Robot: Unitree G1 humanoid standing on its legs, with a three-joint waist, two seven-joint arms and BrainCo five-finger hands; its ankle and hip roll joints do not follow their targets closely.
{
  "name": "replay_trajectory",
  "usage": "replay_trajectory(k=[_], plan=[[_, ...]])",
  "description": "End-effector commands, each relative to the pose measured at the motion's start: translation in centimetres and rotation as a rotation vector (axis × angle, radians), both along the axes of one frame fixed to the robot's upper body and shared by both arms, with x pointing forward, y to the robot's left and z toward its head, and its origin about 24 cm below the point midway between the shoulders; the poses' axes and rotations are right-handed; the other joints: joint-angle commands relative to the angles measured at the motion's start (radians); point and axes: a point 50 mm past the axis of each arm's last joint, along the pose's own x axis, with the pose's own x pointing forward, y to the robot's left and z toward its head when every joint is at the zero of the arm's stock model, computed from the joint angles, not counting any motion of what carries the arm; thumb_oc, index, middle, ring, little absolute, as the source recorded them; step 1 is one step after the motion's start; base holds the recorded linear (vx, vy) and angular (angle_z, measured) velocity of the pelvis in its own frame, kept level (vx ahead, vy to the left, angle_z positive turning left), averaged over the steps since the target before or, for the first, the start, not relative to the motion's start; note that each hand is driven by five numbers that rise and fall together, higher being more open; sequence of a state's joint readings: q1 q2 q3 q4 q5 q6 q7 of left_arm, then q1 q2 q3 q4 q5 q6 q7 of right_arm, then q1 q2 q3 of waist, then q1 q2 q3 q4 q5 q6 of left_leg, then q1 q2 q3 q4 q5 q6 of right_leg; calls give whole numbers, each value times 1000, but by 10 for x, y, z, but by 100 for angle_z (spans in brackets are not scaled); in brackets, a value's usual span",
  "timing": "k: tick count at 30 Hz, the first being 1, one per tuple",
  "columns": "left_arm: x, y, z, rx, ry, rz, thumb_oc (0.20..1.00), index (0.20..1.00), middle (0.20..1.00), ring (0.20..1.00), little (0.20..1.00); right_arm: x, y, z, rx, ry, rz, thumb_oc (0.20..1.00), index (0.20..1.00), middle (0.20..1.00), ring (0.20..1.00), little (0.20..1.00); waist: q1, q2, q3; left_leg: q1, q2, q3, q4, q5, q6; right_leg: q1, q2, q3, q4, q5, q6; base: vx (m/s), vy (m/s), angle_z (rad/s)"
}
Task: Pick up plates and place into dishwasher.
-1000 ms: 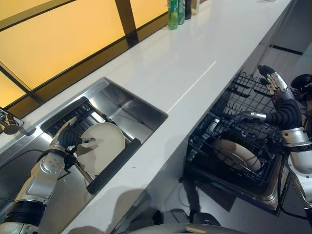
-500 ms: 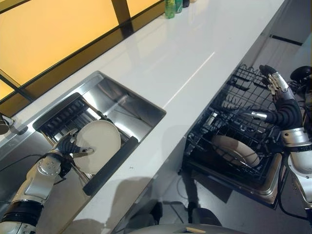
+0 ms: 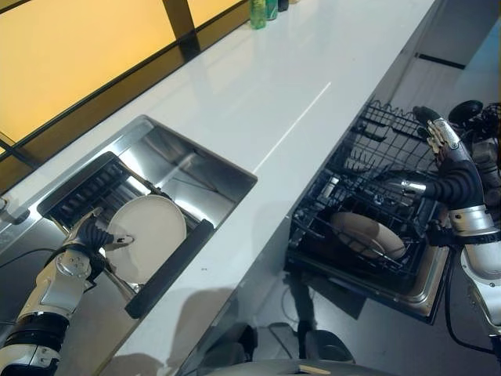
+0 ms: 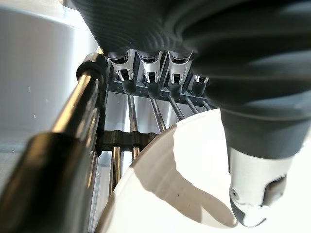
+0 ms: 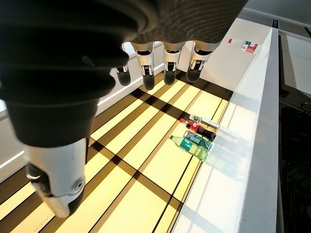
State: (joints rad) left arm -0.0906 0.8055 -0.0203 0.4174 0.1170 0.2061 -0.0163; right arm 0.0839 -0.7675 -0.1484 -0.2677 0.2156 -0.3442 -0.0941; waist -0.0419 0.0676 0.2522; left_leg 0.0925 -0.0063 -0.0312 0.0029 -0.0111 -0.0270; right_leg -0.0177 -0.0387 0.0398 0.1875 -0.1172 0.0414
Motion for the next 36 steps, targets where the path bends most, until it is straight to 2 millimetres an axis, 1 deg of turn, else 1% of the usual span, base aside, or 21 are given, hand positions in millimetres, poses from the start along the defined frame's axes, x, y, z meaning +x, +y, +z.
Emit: replay_trajectory(k=[1,2,3,4,7,8,10,14,21,27,28,29,30,31,36], plan=[[9,-5,16,-267,-46,-128,1000,1000,1000,1000,1000,-8,5,9,-52,-41,34,1000,1000,1000,1000,1000,3,-45,-72,-130,-69,-4,184,-83,31,-14,-116,0,-12,59,165,0,0,0],[10,-20,13,-412,-31,-215,1000,1000,1000,1000,1000,-11,4,8,-54,-37,29,1000,1000,1000,1000,1000,5,-44,-71,-131,-69,-4,186,-82,32,-13,-117,-1,-12,61,165,0,0,0],[9,-26,12,-467,-20,-253,1000,1000,1000,1000,1000,-11,4,7,-55,-35,27,1000,1000,1000,1000,1000,6,-43,-70,-130,-69,-4,186,-83,32,-13,-117,-2,-12,62,166,0,0,0],[6,-35,9,-558,7,-318,1000,1000,1000,1000,1000,-13,3,6,-57,-32,25,1000,1000,1000,1000,1000,8,-40,-68,-126,-69,-3,186,-83,33,-11,-117,-4,-11,63,166,0,0,0],[0,-52,9,-709,64,-442,1000,1000,1000,1000,1000,-16,2,4,-59,-26,31,1000,1000,1000,1000,1000,9,-34,-67,-117,-68,-1,183,-83,35,-7,-117,-5,-11,66,167,33,5,3],[-3,-57,8,-758,113,-496,1000,1000,1000,1000,1000,-17,2,4,-58,-22,33,1000,1000,1000,1000,1000,9,-33,-68,-114,-68,1,183,-84,36,-3,-117,-6,-12,65,168,33,-5,3],[-8,-64,9,-796,186,-570,1000,1000,1000,1000,1000,-18,0,4,-56,-15,39,1000,1000,1000,1000,1000,8,-32,-70,-109,-67,1,184,-83,35,2,-115,-7,-13,65,167,36,-14,5],[-16,-69,10,-847,288,-648,1000,1000,1000,1000,1000,-20,-1,3,-52,2,45,1000,1000,1000,1000,1000,6,-30,-80,-95,-67,-2,179,-81,33,14,-113,-10,-13,63,168,48,-13,10],[-24,-70,12,-907,311,-682,1000,1000,1000,1000,1000,-23,-4,-1,-48,38,47,1000,1000,1000,1000,1000,6,-28,-105,-70,-70,-13,166,-79,30,35,-109,-18,-14,56,163,59,1,3],[-32,-70,13,-899,350,-699,1000,1000,1000,1000,1000,-26,-8,0,-48,54,44,1000,1000,1000,1000,1000,9,-24,-119,-58,-73,-24,154,-74,29,38,-105,-25,-8,52,160,44,5,1],[-34,-69,12,-894,358,-695,752,752,752,752,752,-26,-9,0,-51,57,43,1000,1000,1000,1000,1000,9,-23,-119,-56,-74,-26,153,-74,29,39,-104,-25,-7,52,159,45,8,0],[-35,-68,11,-892,365,-692,457,457,457,457,457,-26,-10,0,-52,59,44,1000,1000,1000,1000,1000,9,-23,-120,-54,-74,-28,151,-73,29,39,-104,-25,-7,53,159,35,7,0],[-36,-68,10,-893,368,-690,253,253,253,253,253,-27,-10,0,-53,60,44,1000,1000,1000,1000,1000,8,-23,-121,-53,-75,-29,151,-72,29,39,-104,-24,-7,53,159,32,4,0],[-37,-67,9,-894,374,-683,200,200,200,200,200,-27,-12,1,-53,62,42,1000,1000,1000,1000,1000,8,-23,-121,-53,-76,-30,151,-72,30,40,-104,-24,-7,54,160,30,-1,1],[-44,-61,3,-864,393,-652,200,200,200,200,200,-30,-15,0,-53,72,36,1000,1000,1000,1000,1000,9,-25,-123,-48,-77,-33,146,-70,30,42,-105,-26,-9,56,163,0,0,0]])
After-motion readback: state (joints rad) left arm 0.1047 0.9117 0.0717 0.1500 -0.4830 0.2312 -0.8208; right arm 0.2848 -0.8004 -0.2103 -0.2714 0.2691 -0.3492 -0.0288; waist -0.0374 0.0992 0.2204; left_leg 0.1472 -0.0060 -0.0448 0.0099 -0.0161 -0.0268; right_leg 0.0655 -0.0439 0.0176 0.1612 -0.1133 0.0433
